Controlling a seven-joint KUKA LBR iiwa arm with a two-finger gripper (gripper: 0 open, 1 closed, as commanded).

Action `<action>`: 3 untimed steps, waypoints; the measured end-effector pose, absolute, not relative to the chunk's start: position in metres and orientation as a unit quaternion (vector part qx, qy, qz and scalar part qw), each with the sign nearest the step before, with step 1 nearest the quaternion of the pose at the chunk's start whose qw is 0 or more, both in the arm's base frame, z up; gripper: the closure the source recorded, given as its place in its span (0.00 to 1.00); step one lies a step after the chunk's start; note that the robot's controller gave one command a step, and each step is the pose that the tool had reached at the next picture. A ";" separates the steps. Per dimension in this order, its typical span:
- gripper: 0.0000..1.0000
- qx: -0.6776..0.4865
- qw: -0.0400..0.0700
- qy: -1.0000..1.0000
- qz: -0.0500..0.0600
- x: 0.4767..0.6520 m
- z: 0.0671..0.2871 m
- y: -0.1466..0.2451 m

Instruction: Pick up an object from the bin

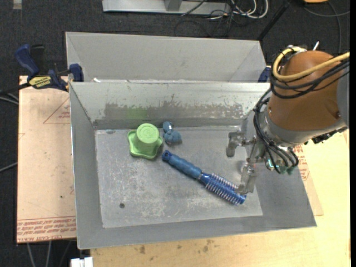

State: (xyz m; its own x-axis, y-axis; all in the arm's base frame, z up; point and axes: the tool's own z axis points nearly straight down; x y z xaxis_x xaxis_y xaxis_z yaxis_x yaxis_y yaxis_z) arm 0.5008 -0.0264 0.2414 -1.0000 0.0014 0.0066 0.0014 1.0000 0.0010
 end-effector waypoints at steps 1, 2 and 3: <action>0.00 0.137 0.002 -0.991 -0.002 0.505 0.079 -0.001; 0.00 0.121 -0.003 -0.993 0.000 0.560 0.083 -0.019; 0.00 0.116 0.001 -0.993 -0.007 0.624 0.071 -0.083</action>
Offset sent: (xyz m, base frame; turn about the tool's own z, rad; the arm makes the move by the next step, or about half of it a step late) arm 0.0047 0.0240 -0.1597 -0.2763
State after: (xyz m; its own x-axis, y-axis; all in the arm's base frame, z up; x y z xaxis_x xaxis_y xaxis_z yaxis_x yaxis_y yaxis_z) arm 0.6236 -0.0826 0.0713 -0.9730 -0.2306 -0.0006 -0.2306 0.9729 0.0142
